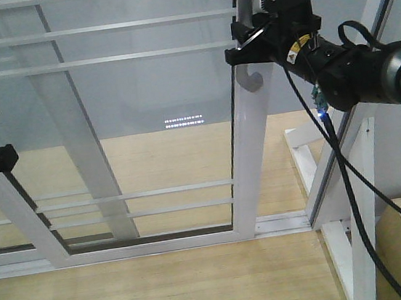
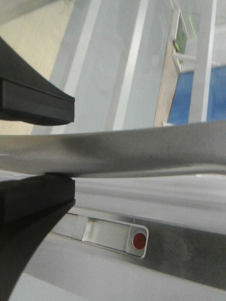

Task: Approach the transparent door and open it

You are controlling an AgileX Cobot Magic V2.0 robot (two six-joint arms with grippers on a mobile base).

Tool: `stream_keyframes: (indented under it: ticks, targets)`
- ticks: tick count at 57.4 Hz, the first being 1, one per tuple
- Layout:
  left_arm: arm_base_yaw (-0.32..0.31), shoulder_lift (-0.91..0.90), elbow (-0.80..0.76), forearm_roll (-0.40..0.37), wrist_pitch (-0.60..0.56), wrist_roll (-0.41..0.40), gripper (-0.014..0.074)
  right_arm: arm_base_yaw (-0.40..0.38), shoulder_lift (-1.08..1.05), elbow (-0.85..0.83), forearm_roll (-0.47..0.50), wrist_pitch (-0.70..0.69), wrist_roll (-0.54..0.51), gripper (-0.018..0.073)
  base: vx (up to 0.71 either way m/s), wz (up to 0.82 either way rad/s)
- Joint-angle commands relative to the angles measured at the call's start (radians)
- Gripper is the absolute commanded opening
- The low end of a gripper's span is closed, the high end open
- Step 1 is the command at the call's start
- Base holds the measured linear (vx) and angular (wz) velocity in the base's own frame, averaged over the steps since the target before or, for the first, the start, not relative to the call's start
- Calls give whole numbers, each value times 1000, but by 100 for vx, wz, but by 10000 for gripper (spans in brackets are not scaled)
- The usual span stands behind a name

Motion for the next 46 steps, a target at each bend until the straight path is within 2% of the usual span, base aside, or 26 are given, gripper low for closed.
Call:
stream_keyframes:
  ticks: [1, 8, 20, 30, 39, 46]
  targets:
    - [4, -11, -27, -4, -82, -9, 301, 14, -75, -20, -6, -91, 28, 333, 0, 0]
    - [4, -11, -27, -4, -82, -9, 301, 15, -143, 27, 9, -89, 107, 333, 0, 0]
    - [4, -11, -27, -4, -82, -8, 301, 14, -338, 196, 9, -16, 72, 333, 0, 0]
    - [4, -11, -27, -4, -82, -8, 301, 14, -539, 349, 18, 92, -56, 333, 0, 0]
    - [4, -11, -27, 0, -82, -8, 301, 14, -735, 439, 124, 215, -158, 333, 0, 0]
    - [4, -11, -27, 4, -81, -8, 301, 14, -870, 456, 197, 384, -330, 333, 0, 0]
